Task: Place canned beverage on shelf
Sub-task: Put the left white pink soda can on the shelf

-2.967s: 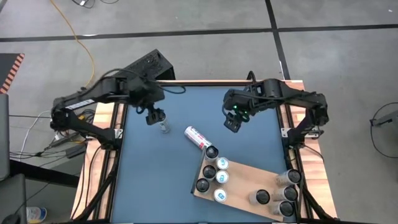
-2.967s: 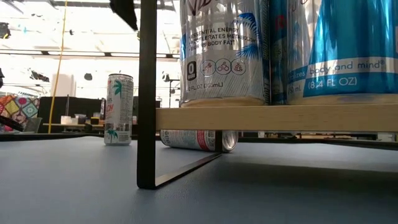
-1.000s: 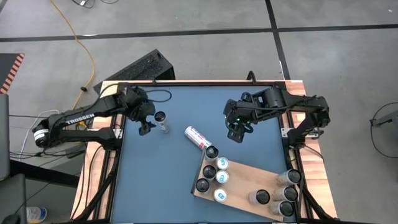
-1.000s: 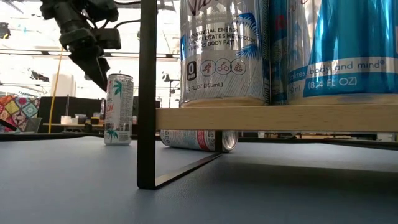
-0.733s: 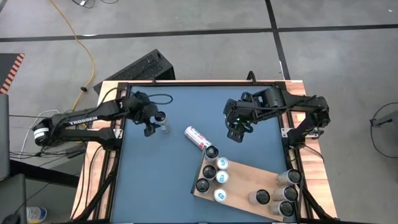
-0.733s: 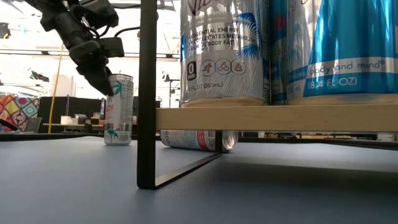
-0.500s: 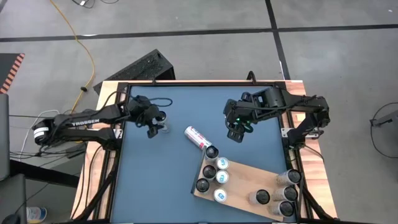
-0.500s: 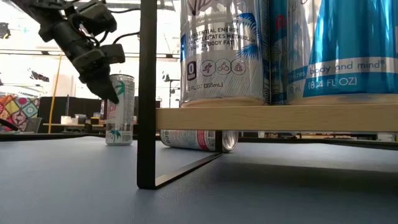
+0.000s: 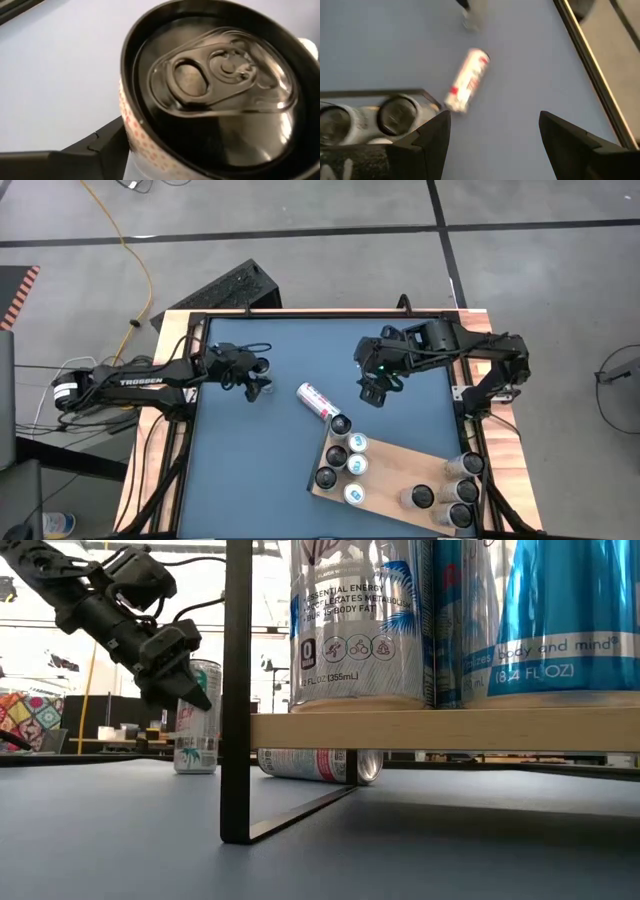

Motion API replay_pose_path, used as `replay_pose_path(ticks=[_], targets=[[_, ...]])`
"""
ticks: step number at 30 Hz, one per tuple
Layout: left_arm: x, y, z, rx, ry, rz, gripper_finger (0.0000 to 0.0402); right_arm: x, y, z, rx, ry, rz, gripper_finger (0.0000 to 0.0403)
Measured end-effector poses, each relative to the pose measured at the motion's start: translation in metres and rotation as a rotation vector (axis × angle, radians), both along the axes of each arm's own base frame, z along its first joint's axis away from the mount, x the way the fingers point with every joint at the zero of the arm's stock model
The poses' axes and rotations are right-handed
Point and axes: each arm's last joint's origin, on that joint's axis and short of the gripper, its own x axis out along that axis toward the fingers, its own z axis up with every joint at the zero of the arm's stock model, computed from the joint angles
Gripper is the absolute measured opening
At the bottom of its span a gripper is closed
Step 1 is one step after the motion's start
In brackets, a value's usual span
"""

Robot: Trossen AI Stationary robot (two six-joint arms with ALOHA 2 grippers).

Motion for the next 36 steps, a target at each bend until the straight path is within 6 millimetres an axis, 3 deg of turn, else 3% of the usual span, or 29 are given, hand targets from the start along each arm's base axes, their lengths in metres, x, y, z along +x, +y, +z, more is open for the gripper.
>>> replay_pose_path(ticks=[3, 11, 18, 27, 32, 36], targets=[[0.003, -0.003, 0.003, -0.005, -0.044, 0.016, 0.0239, 0.006, 0.002, 0.004, -0.023, -0.062, 0.055, 0.0282], [0.013, -0.01, 0.021, -0.035, -0.093, 0.065, 0.0238, 0.017, -0.004, 0.012, -0.075, -0.172, 0.114, 0.0282], [0.02, -0.015, 0.064, 0.02, -0.043, 0.252, 0.0238, 0.028, -0.023, 0.021, -0.09, -0.309, 0.059, 0.0282], [0.035, -0.021, 0.112, 0.123, 0.067, 0.356, 0.0238, 0.065, -0.03, 0.007, -0.186, -0.352, 0.128, 0.0282], [0.053, -0.027, 0.123, 0.154, 0.082, 0.316, 0.0238, 0.086, -0.033, 0.004, -0.215, -0.438, 0.192, 0.0282], [0.063, -0.032, 0.123, 0.179, 0.114, 0.303, 0.0238, 0.09, -0.042, 0.004, -0.177, -0.471, 0.223, 0.0282]])
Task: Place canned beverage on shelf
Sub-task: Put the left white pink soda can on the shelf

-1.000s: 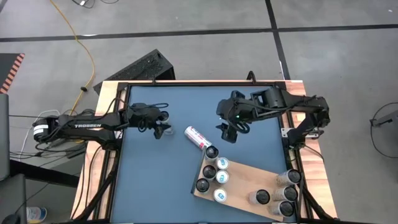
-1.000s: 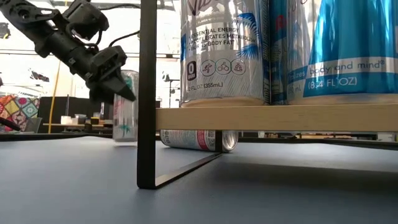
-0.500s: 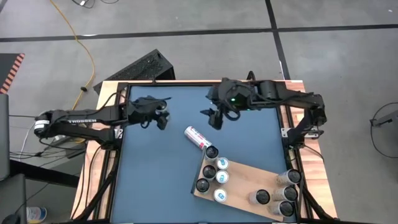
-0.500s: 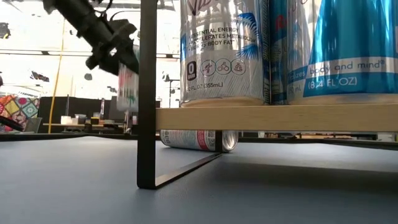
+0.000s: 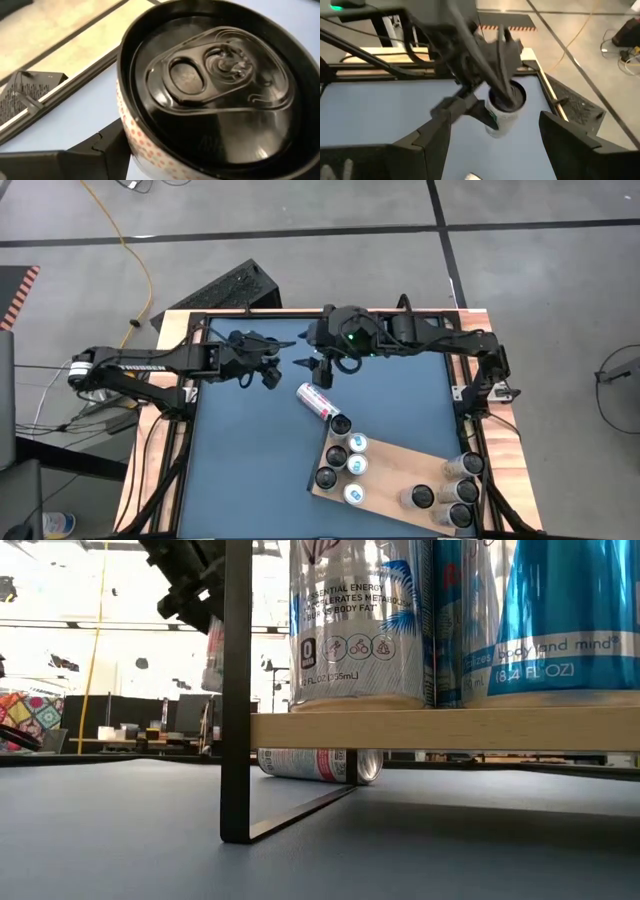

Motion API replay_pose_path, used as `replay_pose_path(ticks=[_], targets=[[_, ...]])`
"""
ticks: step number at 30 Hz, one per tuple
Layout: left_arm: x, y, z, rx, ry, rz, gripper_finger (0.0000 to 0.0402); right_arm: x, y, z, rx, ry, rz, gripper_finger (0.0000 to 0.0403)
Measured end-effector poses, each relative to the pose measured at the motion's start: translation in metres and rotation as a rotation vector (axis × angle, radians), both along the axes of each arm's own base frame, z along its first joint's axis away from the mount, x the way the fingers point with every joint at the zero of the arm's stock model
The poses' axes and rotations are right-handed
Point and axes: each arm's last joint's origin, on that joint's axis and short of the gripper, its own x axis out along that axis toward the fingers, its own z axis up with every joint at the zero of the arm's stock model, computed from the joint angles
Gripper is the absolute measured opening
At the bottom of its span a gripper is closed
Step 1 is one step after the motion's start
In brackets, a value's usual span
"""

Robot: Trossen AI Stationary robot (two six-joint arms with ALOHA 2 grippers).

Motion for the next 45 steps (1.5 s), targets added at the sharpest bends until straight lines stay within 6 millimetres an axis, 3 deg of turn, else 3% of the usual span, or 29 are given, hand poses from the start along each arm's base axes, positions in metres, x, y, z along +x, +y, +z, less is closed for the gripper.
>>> replay_pose_path(ticks=[11, 19, 32, 40, 45], targets=[[0.02, -0.01, 0.007, 0.046, -0.004, -0.039, 0.0251, 0.001, -0.017, -0.007, -0.066, 0.03, 0.012, 0.0282], [0.022, -0.012, 0.02, 0.091, -0.021, -0.048, 0.0253, 0.012, -0.018, -0.023, -0.067, 0.0, 0.081, 0.0282], [0.025, -0.019, 0.024, 0.137, -0.023, -0.136, 0.0253, 0.013, -0.027, -0.021, -0.138, -0.018, 0.184, 0.0282], [0.026, -0.021, 0.024, 0.147, -0.024, -0.148, 0.0254, 0.036, -0.031, -0.053, -0.159, 0.068, 0.205, 0.0282], [0.024, -0.022, 0.021, 0.131, 0.003, -0.147, 0.0254, 0.037, -0.031, -0.053, -0.175, 0.069, 0.185, 0.0282]])
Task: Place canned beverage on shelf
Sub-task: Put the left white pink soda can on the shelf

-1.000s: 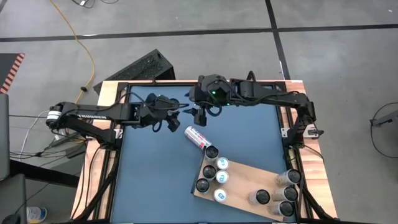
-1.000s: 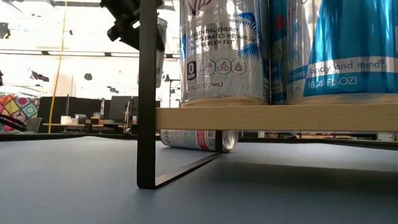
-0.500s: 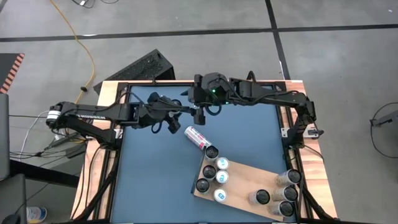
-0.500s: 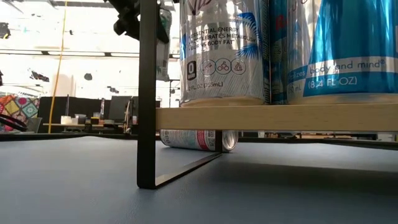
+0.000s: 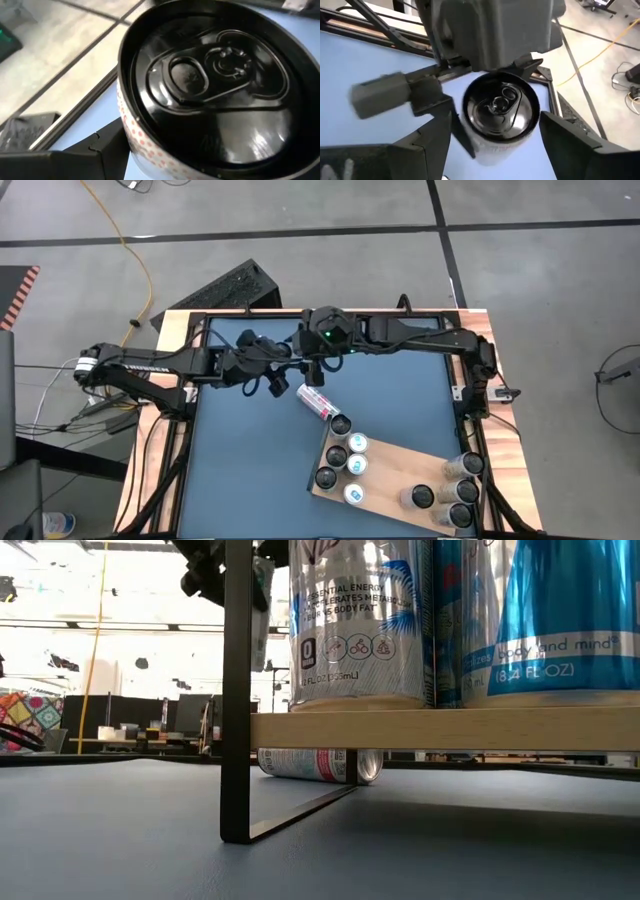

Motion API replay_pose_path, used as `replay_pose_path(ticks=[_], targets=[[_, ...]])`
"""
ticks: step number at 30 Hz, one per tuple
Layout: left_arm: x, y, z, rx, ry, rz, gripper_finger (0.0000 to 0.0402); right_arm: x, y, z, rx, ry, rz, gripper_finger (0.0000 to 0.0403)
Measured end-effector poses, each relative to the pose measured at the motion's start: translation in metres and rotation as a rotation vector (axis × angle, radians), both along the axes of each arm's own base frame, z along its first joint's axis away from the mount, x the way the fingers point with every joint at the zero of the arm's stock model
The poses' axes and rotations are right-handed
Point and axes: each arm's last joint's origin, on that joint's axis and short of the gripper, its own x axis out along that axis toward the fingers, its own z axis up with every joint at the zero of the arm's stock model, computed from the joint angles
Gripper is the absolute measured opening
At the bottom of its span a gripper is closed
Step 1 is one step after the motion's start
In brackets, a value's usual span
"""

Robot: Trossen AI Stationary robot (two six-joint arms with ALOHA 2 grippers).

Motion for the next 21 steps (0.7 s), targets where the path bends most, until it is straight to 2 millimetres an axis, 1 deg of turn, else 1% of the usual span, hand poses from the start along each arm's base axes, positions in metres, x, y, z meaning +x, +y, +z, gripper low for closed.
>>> replay_pose_path(ticks=[9, 14, 21], targets=[[0.003, -0.005, 0.003, 0.041, -0.006, -0.069, 0.0254, 0.0, 0.0, 0.0, 0.021, -0.005, 0.04, 0.0282], [0.005, -0.006, 0.004, 0.054, 0.003, -0.14, 0.0254, 0.0, 0.001, 0.0, 0.034, -0.003, 0.062, 0.0282], [0.013, -0.007, -0.001, 0.052, 0.008, -0.177, 0.0254, -0.003, 0.0, -0.004, 0.079, 0.043, 0.082, 0.028]])
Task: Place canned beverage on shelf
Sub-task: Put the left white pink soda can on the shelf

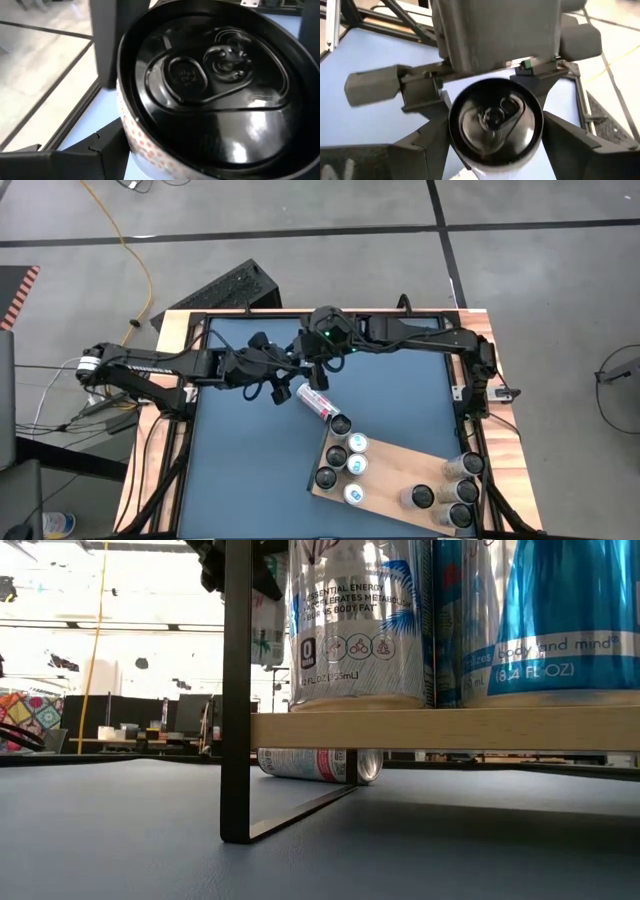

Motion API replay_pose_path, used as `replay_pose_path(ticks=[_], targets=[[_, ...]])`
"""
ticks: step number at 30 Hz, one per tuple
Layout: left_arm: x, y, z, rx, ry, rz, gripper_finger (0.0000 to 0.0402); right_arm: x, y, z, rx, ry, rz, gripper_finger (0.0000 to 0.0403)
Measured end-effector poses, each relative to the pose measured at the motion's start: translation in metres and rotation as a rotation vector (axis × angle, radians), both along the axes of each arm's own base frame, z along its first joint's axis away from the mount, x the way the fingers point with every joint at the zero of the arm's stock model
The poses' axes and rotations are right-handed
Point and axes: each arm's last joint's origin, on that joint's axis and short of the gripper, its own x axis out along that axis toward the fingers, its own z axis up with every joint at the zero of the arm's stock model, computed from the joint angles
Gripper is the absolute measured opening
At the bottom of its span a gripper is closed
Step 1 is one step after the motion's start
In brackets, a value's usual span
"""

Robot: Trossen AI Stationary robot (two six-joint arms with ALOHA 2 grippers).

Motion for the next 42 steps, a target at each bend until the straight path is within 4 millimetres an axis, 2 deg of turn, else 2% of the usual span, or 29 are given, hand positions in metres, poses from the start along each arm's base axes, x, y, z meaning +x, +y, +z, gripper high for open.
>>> replay_pose_path(ticks=[4, 9, 16, 21, 27, 34, 38, 42], targets=[[0.002, -0.001, -0.002, -0.011, 0.003, -0.002, 0.0254, -0.001, 0.0, -0.002, 0.0, 0.02, -0.016, 0.0262], [0.006, -0.006, -0.003, -0.005, -0.008, -0.044, 0.0254, -0.004, 0.0, -0.003, -0.004, 0.058, -0.046, 0.0201], [0.008, -0.008, -0.003, -0.013, -0.015, -0.063, 0.0256, -0.005, 0.007, -0.004, -0.012, 0.077, -0.049, 0.0198], [0.001, -0.011, 0.0, -0.066, -0.006, -0.142, 0.0278, -0.012, 0.009, 0.001, -0.001, 0.087, -0.045, 0.0197], [-0.012, -0.014, 0.017, -0.113, -0.071, -0.254, 0.0298, -0.035, 0.011, 0.023, -0.005, 0.073, -0.019, 0.0197], [-0.032, -0.017, 0.034, -0.176, -0.136, -0.391, 0.03, -0.078, 0.011, 0.04, -0.053, 0.197, -0.096, 0.0197], [-0.041, -0.017, 0.04, -0.174, -0.16, -0.387, 0.0301, -0.106, 0.024, 0.053, 0.015, 0.239, -0.08, 0.0197], [-0.046, -0.015, 0.042, -0.154, -0.162, -0.355, 0.0301, -0.142, 0.047, 0.071, 0.041, 0.245, -0.059, 0.0197]])
